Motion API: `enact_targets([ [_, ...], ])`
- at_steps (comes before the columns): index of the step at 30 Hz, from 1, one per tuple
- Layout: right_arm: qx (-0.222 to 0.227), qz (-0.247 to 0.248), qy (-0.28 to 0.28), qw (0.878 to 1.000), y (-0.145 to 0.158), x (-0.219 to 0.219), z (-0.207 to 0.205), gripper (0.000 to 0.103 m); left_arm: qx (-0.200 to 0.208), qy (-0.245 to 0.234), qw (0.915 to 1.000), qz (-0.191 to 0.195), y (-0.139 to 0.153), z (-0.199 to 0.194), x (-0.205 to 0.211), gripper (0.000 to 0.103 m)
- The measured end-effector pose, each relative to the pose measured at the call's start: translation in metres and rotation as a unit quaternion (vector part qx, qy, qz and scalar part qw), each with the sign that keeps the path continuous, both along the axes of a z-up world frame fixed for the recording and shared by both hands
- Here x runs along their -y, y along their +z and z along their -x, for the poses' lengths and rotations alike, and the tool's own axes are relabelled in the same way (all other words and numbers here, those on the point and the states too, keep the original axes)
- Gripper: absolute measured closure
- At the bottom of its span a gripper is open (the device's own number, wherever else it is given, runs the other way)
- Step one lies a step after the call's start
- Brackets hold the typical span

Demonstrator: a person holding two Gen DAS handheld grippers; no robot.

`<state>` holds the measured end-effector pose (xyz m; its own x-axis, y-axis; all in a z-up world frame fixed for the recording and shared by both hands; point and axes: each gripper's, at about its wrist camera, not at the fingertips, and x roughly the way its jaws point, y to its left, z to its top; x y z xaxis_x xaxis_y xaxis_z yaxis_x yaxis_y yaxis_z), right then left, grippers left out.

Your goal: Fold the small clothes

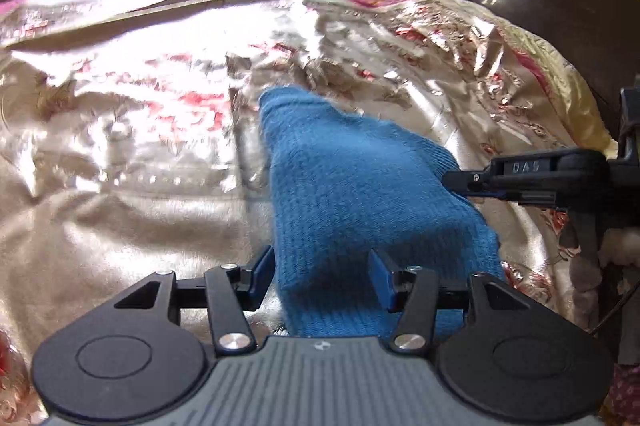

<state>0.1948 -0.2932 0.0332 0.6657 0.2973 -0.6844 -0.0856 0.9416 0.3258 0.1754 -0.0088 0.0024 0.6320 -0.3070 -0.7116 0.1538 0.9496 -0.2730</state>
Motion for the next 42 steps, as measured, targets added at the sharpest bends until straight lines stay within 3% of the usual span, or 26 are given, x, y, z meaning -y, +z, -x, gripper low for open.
enact_targets([
  [3,-0.015,-0.003,-0.006,1.0,-0.015,0.005,-0.008,0.09,-0.03,0.009,0.9994,0.015,-0.014,-0.003,-0.005,0.047],
  [6,-0.013,-0.019,-0.007,1.0,-0.006,0.011,-0.003,0.086,-0.022,0.006,0.9996,0.018,-0.013,0.003,-0.005,0.047],
  [7,-0.01,-0.016,-0.006,1.0,-0.002,0.011,0.002,0.082,-0.019,0.004,0.9996,0.018,-0.012,0.003,-0.005,0.047],
  [9,-0.009,-0.012,0.0,1.0,0.001,0.012,0.01,0.056,-0.015,0.001,0.9997,0.02,-0.009,0.003,-0.005,0.046],
  [16,-0.028,-0.012,0.01,0.999,-0.013,0.015,0.025,0.041,-0.03,-0.003,0.9991,0.029,-0.015,-0.013,-0.002,0.041],
  [22,-0.057,-0.099,-0.003,0.994,-0.029,0.035,0.015,0.039,-0.038,-0.011,0.9979,0.051,-0.022,-0.025,0.001,0.037],
  [30,-0.079,-0.206,-0.005,0.975,-0.042,0.055,0.015,0.039,-0.043,-0.021,0.994,0.099,-0.025,-0.025,-0.012,0.035],
  [33,-0.094,-0.22,0.007,0.971,-0.046,0.05,0.009,0.037,-0.049,-0.023,0.9933,0.102,-0.027,-0.031,-0.009,0.035],
  [37,-0.1,-0.212,0.008,0.972,-0.052,0.032,0.002,0.038,-0.044,-0.041,0.9955,0.073,-0.026,-0.03,0.0,0.036],
  [42,-0.101,-0.206,0.031,0.973,-0.048,0.012,0.008,0.054,-0.045,-0.045,0.9957,0.067,-0.024,-0.015,-0.012,0.04],
])
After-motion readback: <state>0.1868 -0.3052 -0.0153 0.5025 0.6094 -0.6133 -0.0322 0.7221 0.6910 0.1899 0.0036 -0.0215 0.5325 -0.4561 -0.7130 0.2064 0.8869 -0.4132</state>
